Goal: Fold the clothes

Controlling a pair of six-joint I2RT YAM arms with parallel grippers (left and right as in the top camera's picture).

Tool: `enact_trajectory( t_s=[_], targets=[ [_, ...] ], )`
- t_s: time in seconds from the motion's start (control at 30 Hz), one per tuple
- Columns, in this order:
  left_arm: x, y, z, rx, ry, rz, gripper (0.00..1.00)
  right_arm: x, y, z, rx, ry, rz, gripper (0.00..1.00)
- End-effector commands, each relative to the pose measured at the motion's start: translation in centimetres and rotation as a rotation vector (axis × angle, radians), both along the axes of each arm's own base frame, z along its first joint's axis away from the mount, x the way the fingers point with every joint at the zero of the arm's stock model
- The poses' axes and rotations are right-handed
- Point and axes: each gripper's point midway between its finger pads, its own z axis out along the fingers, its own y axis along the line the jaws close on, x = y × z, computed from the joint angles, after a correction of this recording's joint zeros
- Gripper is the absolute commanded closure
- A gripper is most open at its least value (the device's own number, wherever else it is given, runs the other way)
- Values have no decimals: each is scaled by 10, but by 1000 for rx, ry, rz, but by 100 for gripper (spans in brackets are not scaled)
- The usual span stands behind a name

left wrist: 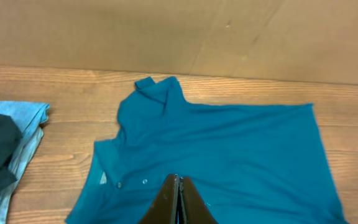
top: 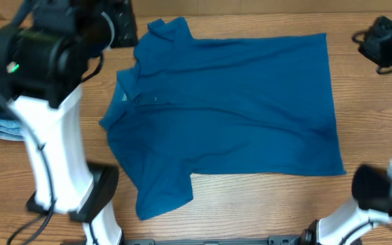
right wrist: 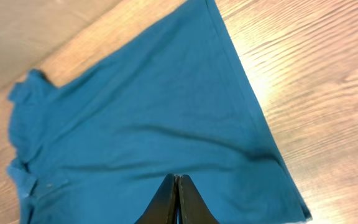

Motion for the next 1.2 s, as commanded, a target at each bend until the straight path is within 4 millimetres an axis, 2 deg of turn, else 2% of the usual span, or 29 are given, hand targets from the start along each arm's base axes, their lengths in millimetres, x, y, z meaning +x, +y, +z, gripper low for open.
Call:
enact_trajectory(
  t_s=[0.0, 0.07, 0.17, 0.27, 0.33, 0.37, 0.43, 0.47, 0.5, 0.53, 0.57, 0.6, 0.7, 0.77, 0.83, 1.0, 1.17],
  targets=[
    [-47, 7, 13, -1, 13, -28, 96, -47, 6, 15, -16, -13, -42, 96],
    [-59, 20, -12, 36, 115, 40, 96, -73, 1, -3, -49, 62, -102, 96],
    [-72, 40, -70, 104, 313, 160, 96, -100, -1, -41, -40, 187, -178, 96],
    [-85, 49, -144, 159, 559, 256, 91, -117, 4, -102, -11, 315, -187, 96],
    [-91, 49, -200, 198, 703, 251, 89, -129, 8, -150, 18, 415, -207, 96],
    [-92, 48, -220, 210, 738, 247, 87, -134, 9, -168, 24, 446, -207, 95],
    [-89, 47, -255, 210, 765, 245, 59, -140, 10, -194, 28, 480, -206, 86],
    [-87, 43, -266, 191, 771, 237, 30, -141, 11, -202, 30, 489, -206, 82],
    [-85, 38, -276, 164, 773, 222, 16, -144, 11, -208, 31, 498, -206, 80],
    [-83, 31, -286, 129, 774, 204, 7, -146, 11, -213, 34, 508, -210, 69],
    [-80, 27, -293, 111, 768, 194, 0, -148, 9, -216, 33, 513, -218, 54],
    [-77, 26, -300, 107, 753, 194, 0, -152, 3, -219, 29, 523, -259, 50],
    [-69, 26, -310, 106, 721, 198, 0, -157, -11, -231, 51, 525, -363, 28],
    [-65, 26, -313, 105, 706, 195, 0, -162, -17, -240, 59, 528, -393, 19],
    [-61, 28, -313, 113, 687, 203, 0, -165, -23, -253, 68, 525, -417, 14],
    [-57, 37, -311, 161, 660, 231, 0, -167, -22, -278, 73, 517, -420, 14],
    [-53, 37, -311, 159, 646, 232, 0, -167, -22, -298, 78, 538, -423, 15]
  ],
)
